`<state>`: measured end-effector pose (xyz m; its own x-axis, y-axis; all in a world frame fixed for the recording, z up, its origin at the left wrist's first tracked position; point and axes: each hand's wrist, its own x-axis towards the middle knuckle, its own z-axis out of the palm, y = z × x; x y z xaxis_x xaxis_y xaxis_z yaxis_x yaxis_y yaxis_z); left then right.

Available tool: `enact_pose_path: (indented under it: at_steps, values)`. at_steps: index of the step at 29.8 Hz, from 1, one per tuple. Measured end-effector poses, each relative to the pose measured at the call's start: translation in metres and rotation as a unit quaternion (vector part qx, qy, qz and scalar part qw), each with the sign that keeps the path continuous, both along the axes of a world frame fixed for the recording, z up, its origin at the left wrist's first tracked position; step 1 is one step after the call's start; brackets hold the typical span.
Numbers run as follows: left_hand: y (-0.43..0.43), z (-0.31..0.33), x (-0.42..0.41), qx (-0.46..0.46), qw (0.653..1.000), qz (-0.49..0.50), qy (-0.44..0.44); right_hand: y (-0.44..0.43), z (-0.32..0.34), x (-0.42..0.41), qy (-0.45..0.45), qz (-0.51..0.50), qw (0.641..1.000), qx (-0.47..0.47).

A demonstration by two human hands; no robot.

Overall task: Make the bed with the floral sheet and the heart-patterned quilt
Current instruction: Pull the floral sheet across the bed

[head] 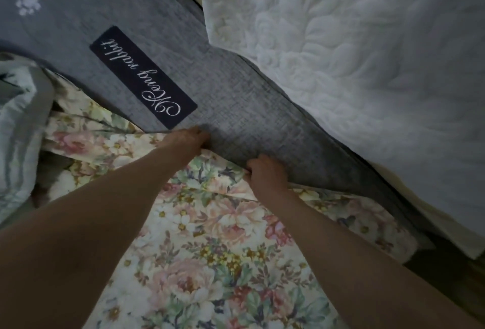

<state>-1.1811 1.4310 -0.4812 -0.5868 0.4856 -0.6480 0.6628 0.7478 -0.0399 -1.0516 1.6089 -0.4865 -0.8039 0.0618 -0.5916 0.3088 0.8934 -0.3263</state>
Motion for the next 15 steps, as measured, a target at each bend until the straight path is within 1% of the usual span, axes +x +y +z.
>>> enact_pose_path:
  at_steps: [1,3,5,7,10,12,15]
  values:
    - [0.000,-0.003,-0.001,-0.012,1.000,-0.003,0.000,0.000,-0.001,0.000,0.015,-0.008,1.000,-0.010]
    - [0.002,-0.002,-0.006,0.005,0.999,0.029,0.014,0.000,-0.001,0.001,0.051,-0.028,0.998,-0.030]
    - [0.009,0.003,-0.017,0.051,0.995,0.069,0.042,0.005,0.002,-0.002,0.090,-0.057,0.993,-0.043]
    - [0.022,0.012,-0.032,0.102,0.986,0.097,0.087,0.010,0.008,-0.012,0.142,-0.090,0.985,-0.034]
    - [0.056,0.027,-0.059,0.213,0.956,0.141,0.143,0.033,0.018,-0.047,0.210,-0.161,0.964,0.007]
    - [0.081,0.032,-0.083,0.271,0.935,0.159,0.162,0.054,0.017,-0.078,0.221,-0.191,0.955,0.054]
    - [0.102,0.026,-0.103,0.295,0.929,0.139,0.173,0.064,0.004,-0.102,0.262,-0.185,0.941,0.103]
